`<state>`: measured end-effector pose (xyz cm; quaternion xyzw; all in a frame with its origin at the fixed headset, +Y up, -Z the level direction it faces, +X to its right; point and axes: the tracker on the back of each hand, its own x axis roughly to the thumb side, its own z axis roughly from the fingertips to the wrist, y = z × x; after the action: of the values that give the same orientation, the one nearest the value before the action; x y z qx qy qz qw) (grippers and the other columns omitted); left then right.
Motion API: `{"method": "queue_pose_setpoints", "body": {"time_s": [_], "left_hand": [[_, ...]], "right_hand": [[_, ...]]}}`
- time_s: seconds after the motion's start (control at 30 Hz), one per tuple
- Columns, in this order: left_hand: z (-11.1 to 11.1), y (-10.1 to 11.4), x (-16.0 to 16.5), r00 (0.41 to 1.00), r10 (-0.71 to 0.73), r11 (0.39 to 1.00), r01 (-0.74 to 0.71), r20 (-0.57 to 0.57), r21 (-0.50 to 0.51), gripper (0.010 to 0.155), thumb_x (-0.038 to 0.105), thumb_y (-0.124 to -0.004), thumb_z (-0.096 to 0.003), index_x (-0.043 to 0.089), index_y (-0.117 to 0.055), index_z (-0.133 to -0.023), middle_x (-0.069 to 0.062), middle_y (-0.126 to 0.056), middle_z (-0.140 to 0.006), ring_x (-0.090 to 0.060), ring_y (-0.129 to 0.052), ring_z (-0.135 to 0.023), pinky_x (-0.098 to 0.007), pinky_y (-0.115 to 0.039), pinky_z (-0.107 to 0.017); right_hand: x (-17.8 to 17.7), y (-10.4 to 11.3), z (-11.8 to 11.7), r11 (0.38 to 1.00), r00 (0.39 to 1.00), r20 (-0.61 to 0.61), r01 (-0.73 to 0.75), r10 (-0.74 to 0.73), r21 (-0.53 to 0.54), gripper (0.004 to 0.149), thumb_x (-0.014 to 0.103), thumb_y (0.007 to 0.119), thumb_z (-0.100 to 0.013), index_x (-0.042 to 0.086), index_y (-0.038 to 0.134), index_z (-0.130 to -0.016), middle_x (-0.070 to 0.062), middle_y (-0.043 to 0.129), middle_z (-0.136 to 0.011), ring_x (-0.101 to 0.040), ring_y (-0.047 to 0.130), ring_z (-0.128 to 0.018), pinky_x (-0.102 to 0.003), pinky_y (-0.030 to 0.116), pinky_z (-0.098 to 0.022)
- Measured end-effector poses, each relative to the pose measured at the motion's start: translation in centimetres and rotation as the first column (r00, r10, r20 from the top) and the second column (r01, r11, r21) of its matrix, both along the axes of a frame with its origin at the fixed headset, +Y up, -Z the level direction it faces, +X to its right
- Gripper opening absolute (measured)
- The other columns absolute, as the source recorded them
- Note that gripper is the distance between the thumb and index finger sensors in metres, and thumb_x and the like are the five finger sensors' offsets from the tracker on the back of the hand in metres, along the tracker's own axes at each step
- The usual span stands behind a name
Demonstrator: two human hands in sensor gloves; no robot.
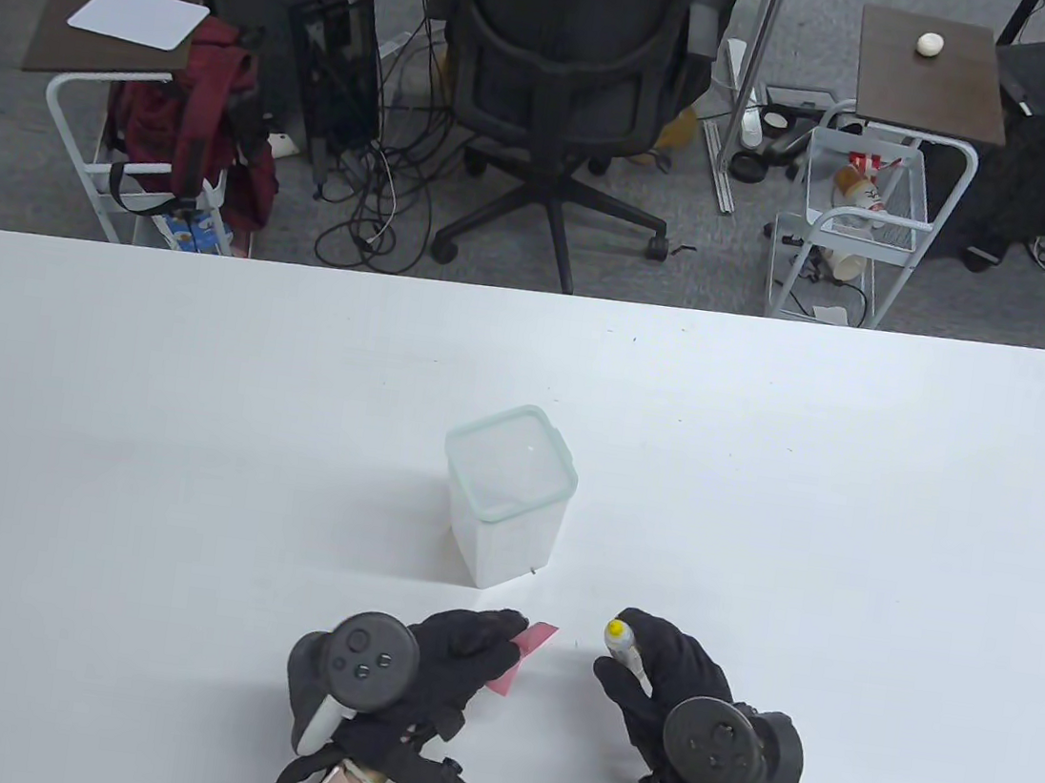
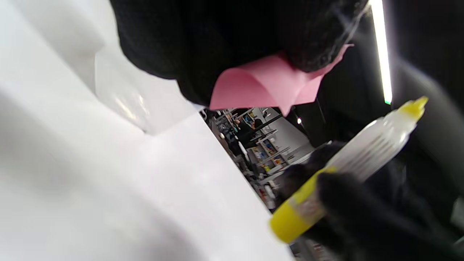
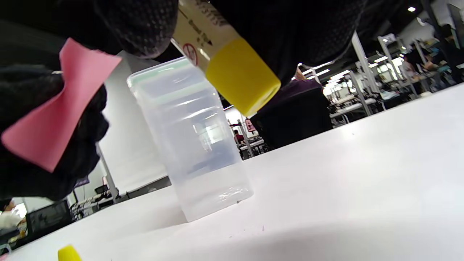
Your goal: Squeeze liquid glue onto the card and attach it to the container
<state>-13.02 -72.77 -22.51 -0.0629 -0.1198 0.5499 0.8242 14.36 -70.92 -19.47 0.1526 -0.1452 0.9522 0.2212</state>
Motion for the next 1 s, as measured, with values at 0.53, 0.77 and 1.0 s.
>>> {"method": "queue_pose_setpoints", "body": {"time_s": [0.53, 0.77, 1.0], "left_hand": [[-0.4, -2.3, -1.3, 0.981, 0.193, 0.972, -0.193, -0.014, -0.132, 0.04, 0.046, -0.079, -0.0492, 0.03, -0.084, -0.085, 0.007, -0.099, -0.077, -0.019, -0.103, -0.069, -0.038, -0.085, -0.055], [-0.4, -2.8, -1.0, 0.98, 0.2, 0.966, -0.199, -0.007, -0.167, 0.04, 0.046, -0.079, -0.0492, 0.03, -0.085, -0.085, 0.006, -0.099, -0.077, -0.019, -0.103, -0.069, -0.038, -0.085, -0.055], [-0.4, -2.7, -0.8, 0.977, 0.215, 0.96, -0.211, -0.001, -0.184, 0.04, 0.046, -0.079, -0.0491, 0.03, -0.085, -0.085, 0.006, -0.099, -0.077, -0.019, -0.103, -0.069, -0.038, -0.085, -0.055]], "right_hand": [[-1.8, 0.5, 1.5, 0.98, 0.984, -0.023, -0.173, 0.176, 0.099, 0.053, 0.054, 0.064, -0.053, 0.025, 0.069, -0.097, 0.0, 0.084, -0.077, -0.021, 0.091, -0.063, -0.047, 0.075, -0.059], [-2.6, 1.1, 2.5, 0.952, 0.97, -0.007, -0.237, 0.243, 0.193, 0.052, 0.054, 0.061, -0.054, 0.022, 0.075, -0.093, 0.0, 0.087, -0.069, -0.019, 0.092, -0.055, -0.046, 0.077, -0.055], [-3.2, 1.4, 3.1, 0.923, 0.954, 0.003, -0.29, 0.299, 0.254, 0.05, 0.051, 0.065, -0.053, 0.019, 0.078, -0.09, 0.0, 0.087, -0.066, -0.018, 0.09, -0.054, -0.046, 0.076, -0.055]]}}
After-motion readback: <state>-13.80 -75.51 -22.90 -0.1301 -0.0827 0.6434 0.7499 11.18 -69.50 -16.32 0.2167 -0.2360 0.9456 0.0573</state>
